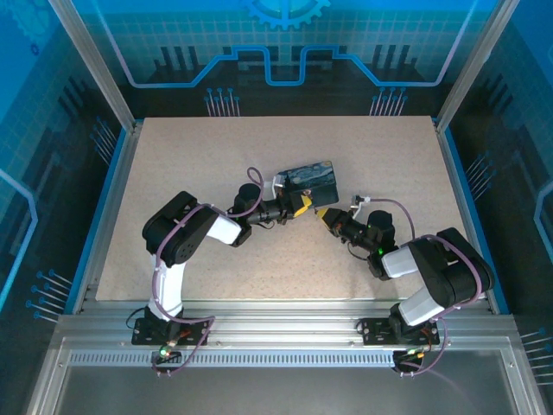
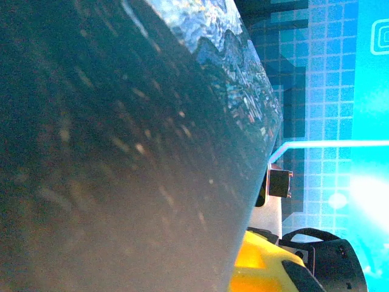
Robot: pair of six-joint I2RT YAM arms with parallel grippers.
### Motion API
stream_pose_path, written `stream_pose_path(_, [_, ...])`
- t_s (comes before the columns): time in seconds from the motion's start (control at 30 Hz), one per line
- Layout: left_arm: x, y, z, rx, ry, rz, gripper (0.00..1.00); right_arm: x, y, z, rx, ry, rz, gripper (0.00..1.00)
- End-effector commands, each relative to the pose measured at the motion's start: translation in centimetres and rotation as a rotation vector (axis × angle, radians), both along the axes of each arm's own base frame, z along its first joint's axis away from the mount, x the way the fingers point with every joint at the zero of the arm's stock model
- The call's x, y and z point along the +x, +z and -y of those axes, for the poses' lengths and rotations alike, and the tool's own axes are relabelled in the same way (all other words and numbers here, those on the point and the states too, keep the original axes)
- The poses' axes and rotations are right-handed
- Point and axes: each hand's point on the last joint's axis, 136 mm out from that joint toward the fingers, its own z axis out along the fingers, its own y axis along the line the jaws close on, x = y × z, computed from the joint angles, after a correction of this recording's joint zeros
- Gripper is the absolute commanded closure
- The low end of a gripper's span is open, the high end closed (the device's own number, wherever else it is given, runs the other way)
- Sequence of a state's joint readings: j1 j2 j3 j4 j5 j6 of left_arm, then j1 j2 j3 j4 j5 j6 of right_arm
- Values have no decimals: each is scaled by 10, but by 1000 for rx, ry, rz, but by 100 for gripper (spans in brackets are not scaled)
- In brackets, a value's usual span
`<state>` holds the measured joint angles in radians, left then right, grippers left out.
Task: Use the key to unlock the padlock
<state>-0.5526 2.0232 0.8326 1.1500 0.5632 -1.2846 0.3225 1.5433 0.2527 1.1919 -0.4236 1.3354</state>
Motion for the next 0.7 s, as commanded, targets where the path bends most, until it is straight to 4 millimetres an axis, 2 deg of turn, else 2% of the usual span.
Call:
stream_pose_path(0.0, [-4, 9, 1, -36, -31, 33, 100, -3, 6, -6, 5, 26, 42, 100])
stream_pose_path(0.47, [-4, 9, -3, -39, -25, 33, 100, -11, 11, -5, -6, 45, 59, 100])
stream_pose_path(0.67, [-5, 9, -3, -40, -28, 31, 100, -26, 23, -5, -38, 100, 116, 100])
